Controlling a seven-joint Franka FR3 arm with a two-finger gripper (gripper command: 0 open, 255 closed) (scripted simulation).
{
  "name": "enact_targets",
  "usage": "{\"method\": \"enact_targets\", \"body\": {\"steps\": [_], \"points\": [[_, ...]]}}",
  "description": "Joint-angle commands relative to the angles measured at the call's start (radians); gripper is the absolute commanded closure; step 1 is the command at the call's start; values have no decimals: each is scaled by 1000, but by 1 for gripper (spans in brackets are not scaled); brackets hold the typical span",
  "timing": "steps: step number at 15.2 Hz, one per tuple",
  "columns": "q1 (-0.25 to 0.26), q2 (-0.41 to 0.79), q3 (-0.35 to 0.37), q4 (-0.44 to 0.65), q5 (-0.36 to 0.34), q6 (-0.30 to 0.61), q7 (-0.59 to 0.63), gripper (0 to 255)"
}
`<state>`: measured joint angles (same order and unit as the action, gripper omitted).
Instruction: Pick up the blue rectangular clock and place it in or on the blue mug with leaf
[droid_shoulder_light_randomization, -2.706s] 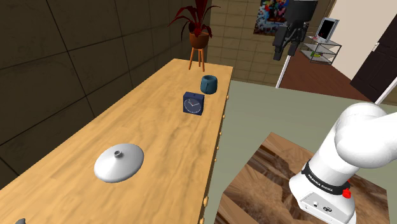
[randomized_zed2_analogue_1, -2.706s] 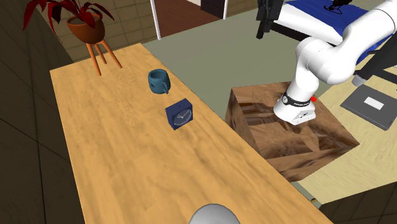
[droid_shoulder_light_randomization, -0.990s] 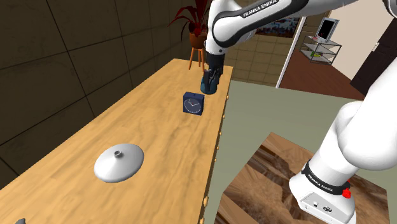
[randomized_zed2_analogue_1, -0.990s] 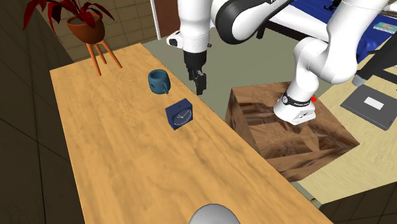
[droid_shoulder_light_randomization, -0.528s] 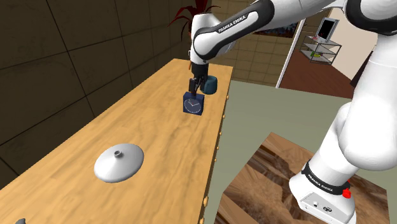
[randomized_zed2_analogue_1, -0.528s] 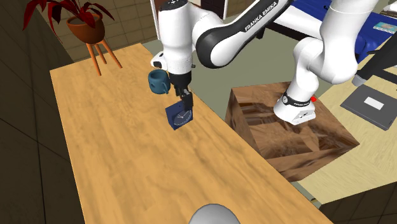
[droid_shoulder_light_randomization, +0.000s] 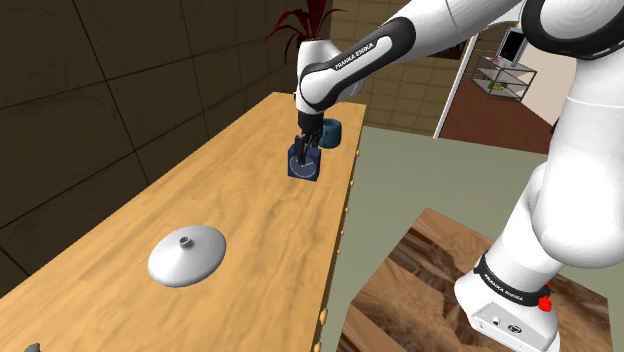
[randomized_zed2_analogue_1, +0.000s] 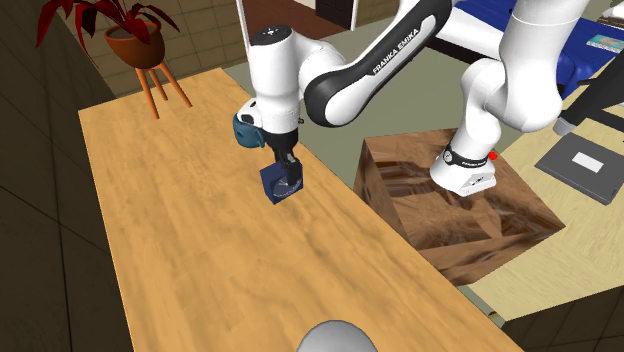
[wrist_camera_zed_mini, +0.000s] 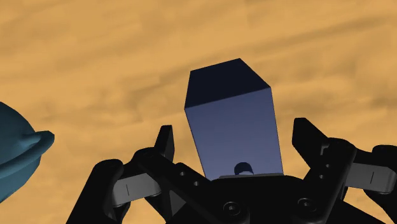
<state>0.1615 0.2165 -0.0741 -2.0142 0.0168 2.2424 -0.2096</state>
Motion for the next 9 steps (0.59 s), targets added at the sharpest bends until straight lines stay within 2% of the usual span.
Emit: {"method": "enact_targets", "body": {"steps": [1, 6, 7, 9], "points": [[0, 2, 0, -4, 0, 6, 0, 0], [0, 2, 0, -4, 0, 6, 0, 0], [0, 2, 0, -4, 0, 6, 0, 255], [0, 2, 0, -4, 0, 6, 0, 255]]}}
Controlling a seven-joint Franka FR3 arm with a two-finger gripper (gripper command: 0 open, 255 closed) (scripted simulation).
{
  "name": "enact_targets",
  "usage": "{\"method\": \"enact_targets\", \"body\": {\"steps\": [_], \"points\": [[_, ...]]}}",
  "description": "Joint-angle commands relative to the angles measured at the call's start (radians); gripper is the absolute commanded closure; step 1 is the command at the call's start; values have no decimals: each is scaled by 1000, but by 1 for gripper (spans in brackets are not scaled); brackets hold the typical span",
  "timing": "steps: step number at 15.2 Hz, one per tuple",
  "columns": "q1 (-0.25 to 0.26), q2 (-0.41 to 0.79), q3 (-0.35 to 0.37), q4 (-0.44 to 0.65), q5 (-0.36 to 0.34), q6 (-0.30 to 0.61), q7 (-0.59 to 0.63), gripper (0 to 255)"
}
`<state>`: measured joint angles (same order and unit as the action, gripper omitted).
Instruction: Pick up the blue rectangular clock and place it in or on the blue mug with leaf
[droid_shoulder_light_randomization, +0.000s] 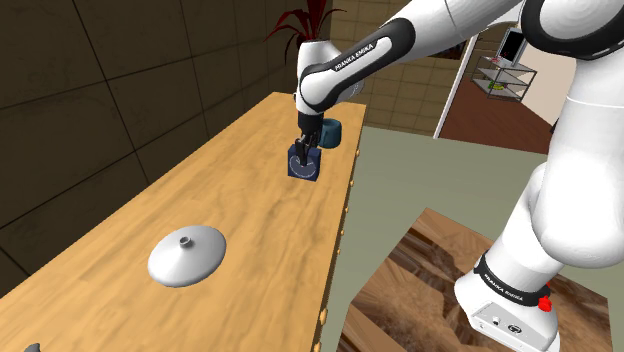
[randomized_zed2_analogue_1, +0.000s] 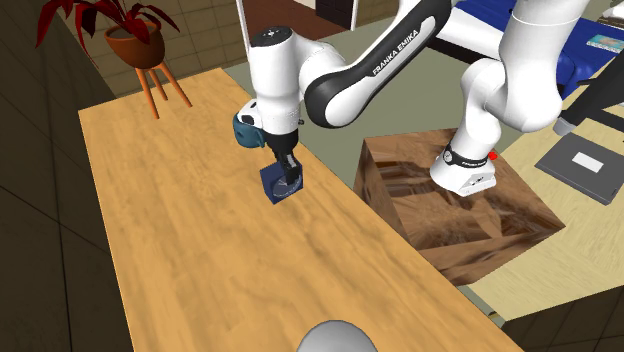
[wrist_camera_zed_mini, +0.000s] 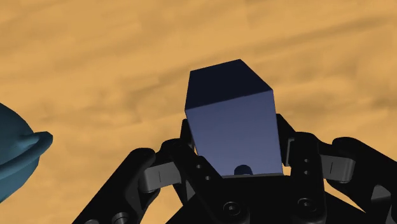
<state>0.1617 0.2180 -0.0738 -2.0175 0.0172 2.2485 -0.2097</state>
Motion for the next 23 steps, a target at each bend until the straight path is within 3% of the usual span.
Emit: {"method": "enact_targets", "body": {"steps": [1, 7, 23], "points": [[0, 1, 0, 0, 0, 0, 0, 255], [0, 1, 0, -1, 0, 0, 0, 255], [2, -90, -2, 106, -9, -196, 6, 255]]}}
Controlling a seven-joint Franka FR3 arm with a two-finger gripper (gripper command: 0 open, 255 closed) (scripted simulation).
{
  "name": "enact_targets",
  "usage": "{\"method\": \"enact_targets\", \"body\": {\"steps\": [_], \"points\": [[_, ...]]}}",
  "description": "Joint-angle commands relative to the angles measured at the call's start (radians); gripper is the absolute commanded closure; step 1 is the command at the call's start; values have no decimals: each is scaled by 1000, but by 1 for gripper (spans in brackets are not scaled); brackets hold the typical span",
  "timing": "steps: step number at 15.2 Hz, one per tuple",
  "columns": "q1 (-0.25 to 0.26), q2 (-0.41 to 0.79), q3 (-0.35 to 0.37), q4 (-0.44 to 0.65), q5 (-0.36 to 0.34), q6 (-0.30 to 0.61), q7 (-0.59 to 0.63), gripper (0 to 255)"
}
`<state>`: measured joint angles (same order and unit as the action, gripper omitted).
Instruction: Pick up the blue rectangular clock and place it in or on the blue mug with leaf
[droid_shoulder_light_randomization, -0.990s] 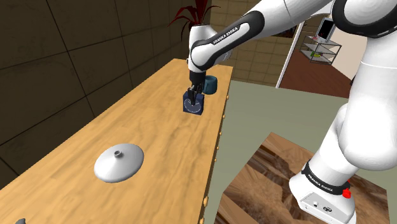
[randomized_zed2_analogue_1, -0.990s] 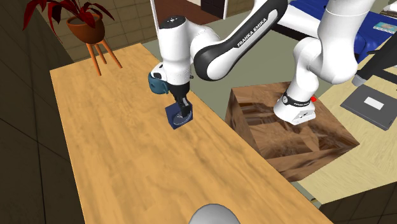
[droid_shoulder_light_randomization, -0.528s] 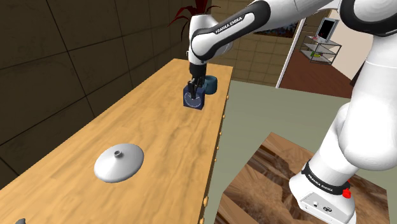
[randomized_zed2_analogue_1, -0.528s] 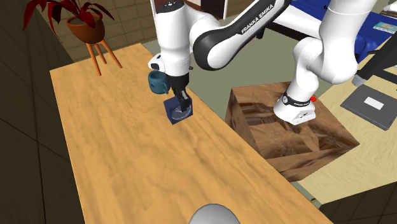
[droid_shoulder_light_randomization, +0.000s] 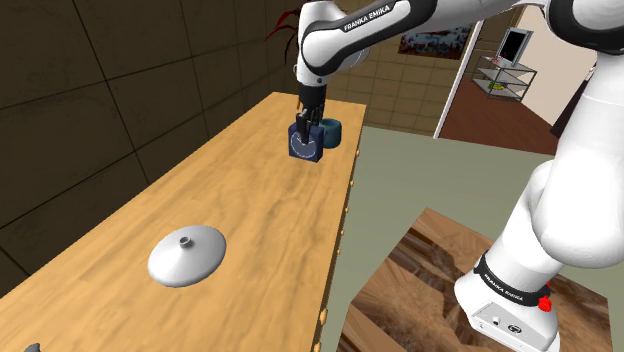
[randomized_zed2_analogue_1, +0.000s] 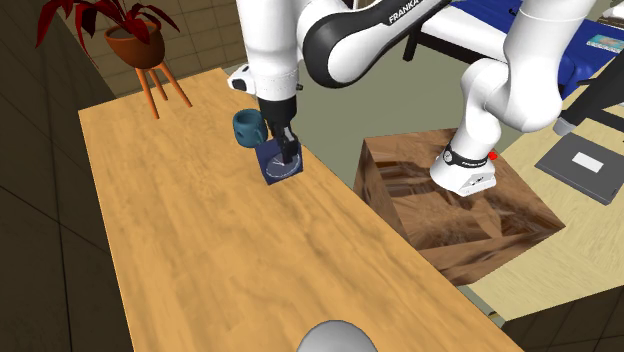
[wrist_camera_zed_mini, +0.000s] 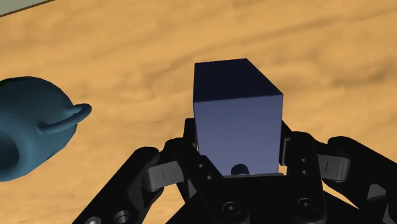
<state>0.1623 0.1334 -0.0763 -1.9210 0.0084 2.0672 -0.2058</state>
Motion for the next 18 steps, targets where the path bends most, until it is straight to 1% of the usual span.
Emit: {"method": "enact_targets", "body": {"steps": [1, 17, 18], "points": [[1, -9, 1, 18, -1, -27, 2, 255], [1, -47, 0, 180, -4, -227, 4, 255], [-11, -35, -10, 197, -2, -233, -18, 255]]}}
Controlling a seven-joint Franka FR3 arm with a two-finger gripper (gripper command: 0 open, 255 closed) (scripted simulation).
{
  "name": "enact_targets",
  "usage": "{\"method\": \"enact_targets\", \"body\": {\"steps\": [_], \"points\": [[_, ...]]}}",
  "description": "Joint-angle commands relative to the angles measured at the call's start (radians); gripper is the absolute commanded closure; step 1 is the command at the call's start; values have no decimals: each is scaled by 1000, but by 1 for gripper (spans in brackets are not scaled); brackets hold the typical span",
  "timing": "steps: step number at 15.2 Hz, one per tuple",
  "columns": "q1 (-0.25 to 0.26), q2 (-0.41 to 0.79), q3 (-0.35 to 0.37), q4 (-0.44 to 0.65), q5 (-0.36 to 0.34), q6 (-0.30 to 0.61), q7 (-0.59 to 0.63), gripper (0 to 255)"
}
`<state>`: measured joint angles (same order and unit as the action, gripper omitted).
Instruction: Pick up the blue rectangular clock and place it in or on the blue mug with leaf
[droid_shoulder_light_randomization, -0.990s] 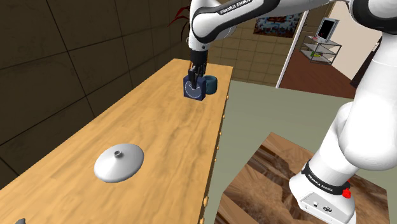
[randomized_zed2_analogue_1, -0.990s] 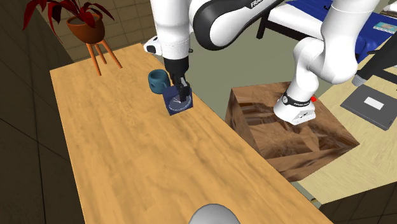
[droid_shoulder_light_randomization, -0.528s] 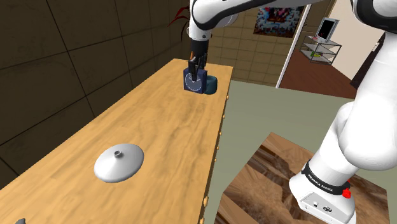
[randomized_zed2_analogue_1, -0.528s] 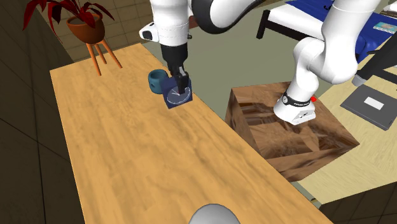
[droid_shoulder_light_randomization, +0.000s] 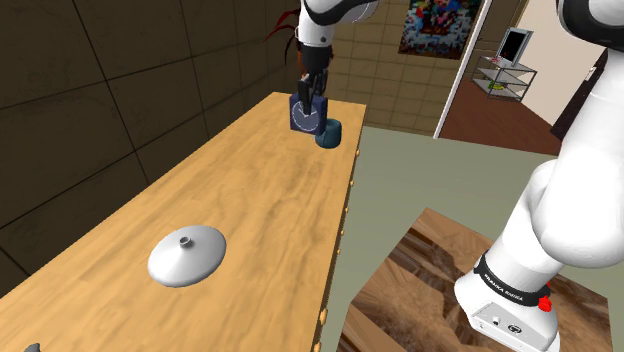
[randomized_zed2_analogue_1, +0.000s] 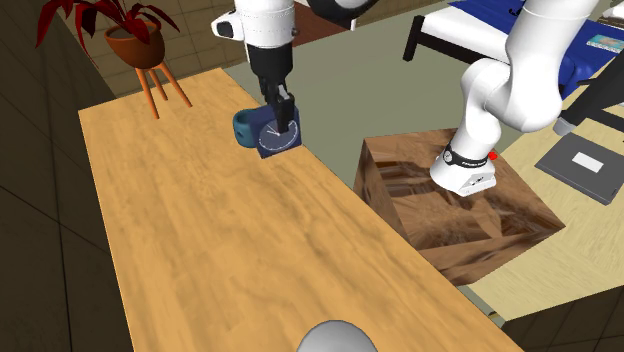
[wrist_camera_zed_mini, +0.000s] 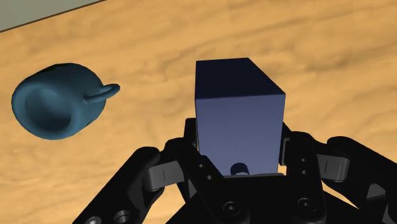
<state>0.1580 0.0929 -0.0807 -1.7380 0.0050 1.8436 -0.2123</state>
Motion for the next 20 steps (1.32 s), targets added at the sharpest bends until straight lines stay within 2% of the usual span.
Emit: {"method": "enact_targets", "body": {"steps": [1, 9, 17, 20], "points": [[-19, 17, -15, 33, 4, -16, -35, 255], [-125, 151, -85, 234, 36, -86, -212, 255], [-251, 354, -127, 550, 87, -204, -362, 255], [-247, 345, -126, 495, 85, -159, -362, 255]]}}
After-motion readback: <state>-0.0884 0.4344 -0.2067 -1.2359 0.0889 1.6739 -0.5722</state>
